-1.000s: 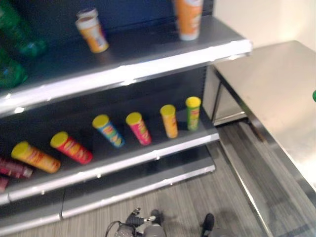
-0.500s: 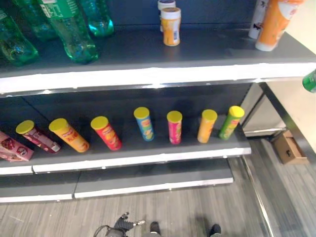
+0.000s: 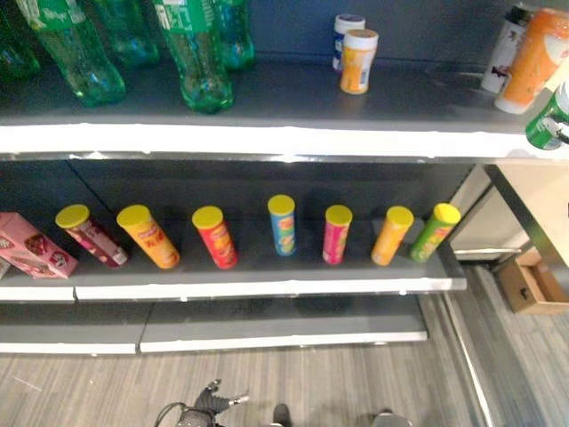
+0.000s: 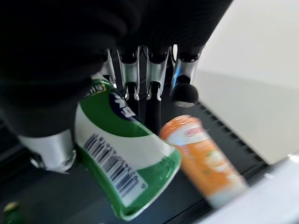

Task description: Put the goods on the table back onto the shelves and tidy them up.

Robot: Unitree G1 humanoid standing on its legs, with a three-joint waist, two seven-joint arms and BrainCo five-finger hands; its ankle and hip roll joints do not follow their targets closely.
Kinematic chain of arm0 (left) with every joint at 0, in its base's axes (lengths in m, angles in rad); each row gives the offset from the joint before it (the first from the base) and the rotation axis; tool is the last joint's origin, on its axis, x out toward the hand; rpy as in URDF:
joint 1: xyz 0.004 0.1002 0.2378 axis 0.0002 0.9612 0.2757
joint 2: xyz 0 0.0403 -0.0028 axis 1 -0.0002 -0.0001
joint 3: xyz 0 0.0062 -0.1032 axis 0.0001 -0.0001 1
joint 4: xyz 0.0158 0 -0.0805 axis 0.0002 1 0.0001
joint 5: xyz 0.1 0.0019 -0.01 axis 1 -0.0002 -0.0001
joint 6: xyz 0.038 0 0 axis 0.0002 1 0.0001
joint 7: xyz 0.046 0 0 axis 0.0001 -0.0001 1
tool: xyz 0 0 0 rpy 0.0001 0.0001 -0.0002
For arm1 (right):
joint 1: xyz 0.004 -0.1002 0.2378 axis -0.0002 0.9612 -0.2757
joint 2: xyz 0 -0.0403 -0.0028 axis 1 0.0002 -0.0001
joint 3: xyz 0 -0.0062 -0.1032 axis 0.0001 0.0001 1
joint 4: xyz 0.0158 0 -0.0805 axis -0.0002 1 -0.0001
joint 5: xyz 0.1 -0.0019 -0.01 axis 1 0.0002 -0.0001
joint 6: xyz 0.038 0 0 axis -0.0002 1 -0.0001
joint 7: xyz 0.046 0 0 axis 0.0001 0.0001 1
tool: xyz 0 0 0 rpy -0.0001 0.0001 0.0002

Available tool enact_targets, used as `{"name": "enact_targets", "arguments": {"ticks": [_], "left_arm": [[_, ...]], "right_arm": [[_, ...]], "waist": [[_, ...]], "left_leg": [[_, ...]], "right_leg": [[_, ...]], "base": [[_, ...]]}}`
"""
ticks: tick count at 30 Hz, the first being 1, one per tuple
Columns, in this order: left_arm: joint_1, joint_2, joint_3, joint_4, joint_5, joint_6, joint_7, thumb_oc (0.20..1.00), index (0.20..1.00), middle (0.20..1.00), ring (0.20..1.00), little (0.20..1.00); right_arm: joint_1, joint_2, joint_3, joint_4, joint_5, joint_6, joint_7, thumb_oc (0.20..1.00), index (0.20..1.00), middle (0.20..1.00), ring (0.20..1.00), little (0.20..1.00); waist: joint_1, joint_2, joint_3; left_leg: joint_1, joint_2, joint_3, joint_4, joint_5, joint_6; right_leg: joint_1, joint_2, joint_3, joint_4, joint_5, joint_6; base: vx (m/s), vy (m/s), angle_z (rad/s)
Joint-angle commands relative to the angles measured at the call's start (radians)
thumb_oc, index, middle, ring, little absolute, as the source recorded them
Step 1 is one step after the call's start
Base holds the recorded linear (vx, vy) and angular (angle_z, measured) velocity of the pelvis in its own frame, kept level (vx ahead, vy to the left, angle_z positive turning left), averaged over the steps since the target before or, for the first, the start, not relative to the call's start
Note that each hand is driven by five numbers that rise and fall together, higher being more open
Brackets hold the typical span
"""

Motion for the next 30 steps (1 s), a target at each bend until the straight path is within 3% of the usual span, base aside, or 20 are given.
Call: {"name": "enact_targets", "arguments": {"ticks": [1,8,14,19,23,30], "left_arm": [[-0.031,0.014,-0.007,-0.015,-0.029,-0.034,-0.007,1.0,1.0,1.0,1.0,1.0],[-0.02,-0.023,-0.018,-0.002,-0.035,-0.031,-0.004,1.0,1.0,1.0,1.0,1.0],[-0.001,-0.031,-0.03,0.006,-0.037,-0.029,-0.002,1.0,1.0,1.0,1.0,1.0],[0.021,-0.031,-0.025,0.035,-0.069,-0.023,0.012,1.0,1.0,1.0,1.0,1.0],[0.031,-0.046,-0.031,0.032,-0.095,-0.026,0.009,1.0,1.0,1.0,1.0,1.0],[0.021,-0.056,-0.035,0.052,-0.105,-0.026,0.014,1.0,1.0,1.0,1.0,1.0]], "right_arm": [[-0.085,-0.066,0.009,-0.022,0.101,-0.044,0.034,0.2,0.2,0.2,0.2,0.2],[-0.199,-0.072,0.134,-0.041,0.104,-0.046,0.078,0.2,0.2,0.2,0.2,0.2],[-0.297,-0.076,0.249,0.016,0.111,-0.032,0.099,0.2,0.2,0.2,0.2,0.2],[-0.503,-0.072,0.438,0.173,0.174,-0.019,0.118,0.2,0.2,0.2,0.2,0.2],[-0.578,-0.024,0.527,0.258,0.235,-0.019,0.148,0.2,0.2,0.2,0.2,0.2],[-0.557,0.073,0.549,0.347,0.425,-0.012,0.21,0.2,0.2,0.2,0.2,0.2]], "waist": [[0.017,-0.006,0.004],[0.04,-0.006,-0.024],[0.055,0.001,-0.036],[0.086,0.007,-0.045],[0.099,0.009,-0.047],[0.105,0.003,-0.047]], "left_leg": [[-0.027,-0.003,-0.07,0.103,-0.122,-0.058],[-0.007,0.041,-0.083,0.086,-0.107,-0.09],[0.011,0.052,-0.097,0.074,-0.101,-0.101],[0.019,0.053,-0.119,0.058,-0.091,-0.105],[0.023,0.053,-0.123,0.055,-0.089,-0.105],[0.023,0.053,-0.129,0.047,-0.083,-0.106]], "right_leg": [[0.07,0.004,-0.017,0.005,-0.058,-0.013],[0.135,0.021,-0.074,-0.056,-0.058,-0.036],[0.172,0.026,-0.109,-0.064,-0.07,-0.046],[0.191,0.02,-0.149,-0.055,-0.084,-0.051],[0.201,0.014,-0.169,-0.057,-0.085,-0.052],[0.203,0.013,-0.181,-0.054,-0.088,-0.054]], "base": [[0.03,-0.103,0.71],[0.05,-0.12,0.31],[0.05,-0.063,0.2],[0.04,-0.042,0.21],[0.02,-0.011,0.28],[0.0,0.0,0.02]]}}
